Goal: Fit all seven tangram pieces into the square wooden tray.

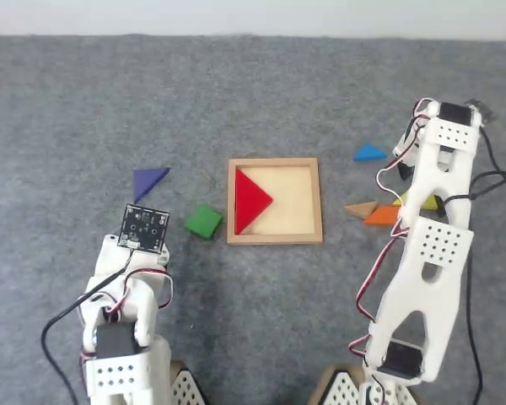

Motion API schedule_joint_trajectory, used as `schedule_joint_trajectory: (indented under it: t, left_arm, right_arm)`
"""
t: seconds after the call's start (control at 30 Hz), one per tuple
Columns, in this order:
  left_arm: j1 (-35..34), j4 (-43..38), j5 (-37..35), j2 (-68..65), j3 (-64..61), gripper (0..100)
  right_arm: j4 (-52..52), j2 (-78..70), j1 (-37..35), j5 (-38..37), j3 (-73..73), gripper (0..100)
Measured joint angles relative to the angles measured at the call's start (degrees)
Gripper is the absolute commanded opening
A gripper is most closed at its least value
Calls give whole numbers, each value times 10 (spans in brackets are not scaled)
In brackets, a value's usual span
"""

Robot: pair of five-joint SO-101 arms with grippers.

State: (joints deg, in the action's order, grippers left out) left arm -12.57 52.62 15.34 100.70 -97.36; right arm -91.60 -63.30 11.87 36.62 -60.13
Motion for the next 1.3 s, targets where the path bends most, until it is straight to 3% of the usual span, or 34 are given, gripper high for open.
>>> schedule_joint_trajectory:
  t: [0.43, 0.57, 0.97, 1.13, 1.3]
  left_arm:
    - [0, 0, 0, 0, 0, 12]
    - [0, 0, 0, 0, 0, 12]
    - [0, 0, 0, 0, 0, 12]
    - [0, 0, 0, 0, 0, 12]
    - [0, 0, 0, 0, 0, 12]
  right_arm:
    - [0, -2, 0, 22, 0, 379]
    - [0, -2, 0, 22, 0, 300]
    - [-4, -2, 7, 20, -1, 330]
    - [-7, -3, 9, 19, -4, 442]
    - [-46, -15, 13, -10, -51, 420]
